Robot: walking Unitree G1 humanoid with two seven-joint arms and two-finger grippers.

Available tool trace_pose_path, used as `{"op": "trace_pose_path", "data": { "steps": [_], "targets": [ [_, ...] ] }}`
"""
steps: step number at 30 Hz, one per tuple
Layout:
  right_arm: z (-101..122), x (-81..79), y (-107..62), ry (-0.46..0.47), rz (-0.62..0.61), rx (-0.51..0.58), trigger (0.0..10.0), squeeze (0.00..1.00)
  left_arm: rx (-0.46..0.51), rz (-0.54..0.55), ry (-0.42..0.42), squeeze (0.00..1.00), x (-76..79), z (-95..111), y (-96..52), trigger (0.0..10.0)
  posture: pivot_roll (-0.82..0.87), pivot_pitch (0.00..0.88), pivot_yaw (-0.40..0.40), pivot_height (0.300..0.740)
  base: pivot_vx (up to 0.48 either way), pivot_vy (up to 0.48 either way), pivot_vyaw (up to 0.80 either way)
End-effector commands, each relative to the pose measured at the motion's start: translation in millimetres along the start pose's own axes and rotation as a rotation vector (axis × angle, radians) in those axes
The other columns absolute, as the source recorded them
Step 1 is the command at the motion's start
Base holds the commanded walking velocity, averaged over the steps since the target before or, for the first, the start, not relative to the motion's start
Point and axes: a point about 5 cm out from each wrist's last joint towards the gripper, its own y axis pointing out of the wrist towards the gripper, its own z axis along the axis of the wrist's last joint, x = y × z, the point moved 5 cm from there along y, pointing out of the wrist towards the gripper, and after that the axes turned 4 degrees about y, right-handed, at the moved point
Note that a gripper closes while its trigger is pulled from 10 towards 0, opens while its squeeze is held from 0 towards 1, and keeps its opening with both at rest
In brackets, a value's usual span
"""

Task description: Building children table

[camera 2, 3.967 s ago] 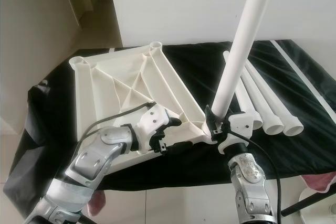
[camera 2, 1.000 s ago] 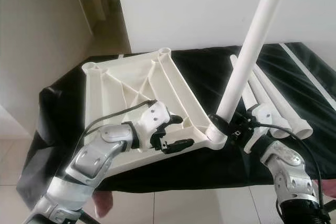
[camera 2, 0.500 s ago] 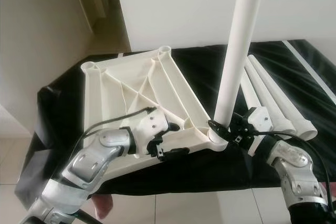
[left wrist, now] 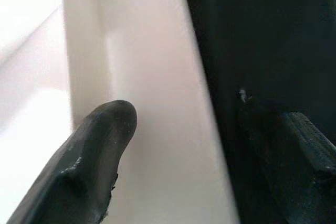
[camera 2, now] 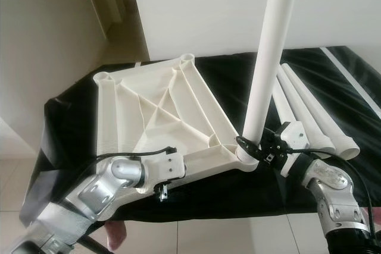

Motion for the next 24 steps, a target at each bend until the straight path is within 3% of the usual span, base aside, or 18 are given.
{"op": "trace_pose_path", "data": {
  "steps": [1,7,13,14,24],
  "targets": [
    [-34.8,-10.8,-10.5,0.094,0.034,-0.141,10.0,0.00,-0.130,0.102,-0.034,0.00,-13.1,-31.9,-8.1,10.0,-0.03,0.000,0.098,0.740,0.000,0.000,0.00],
    [-38.3,-18.3,-12.3,0.100,0.090,-0.170,10.0,0.00,-0.158,0.169,-0.029,0.00,-35.3,-38.5,-21.9,10.0,-0.03,0.000,0.100,0.740,0.000,0.000,0.00],
    [-41.7,-15.5,-10.8,0.091,0.085,-0.189,10.0,0.00,-0.180,0.211,-0.024,0.00,-49.8,-45.4,-30.6,10.0,-0.02,0.000,0.099,0.740,0.000,0.000,0.00],
    [-43.4,-12.1,-4.0,0.085,0.067,-0.190,10.0,0.00,-0.179,0.233,-0.023,0.00,-57.3,-46.4,-34.2,10.0,-0.02,0.000,0.101,0.740,0.000,0.000,0.00],
    [-44.9,-9.9,9.4,0.134,0.035,-0.159,10.0,0.00,-0.116,0.228,-0.043,0.00,-57.7,-33.2,-31.9,10.0,-0.02,0.000,0.097,0.740,0.000,0.000,0.00]
  ]
}}
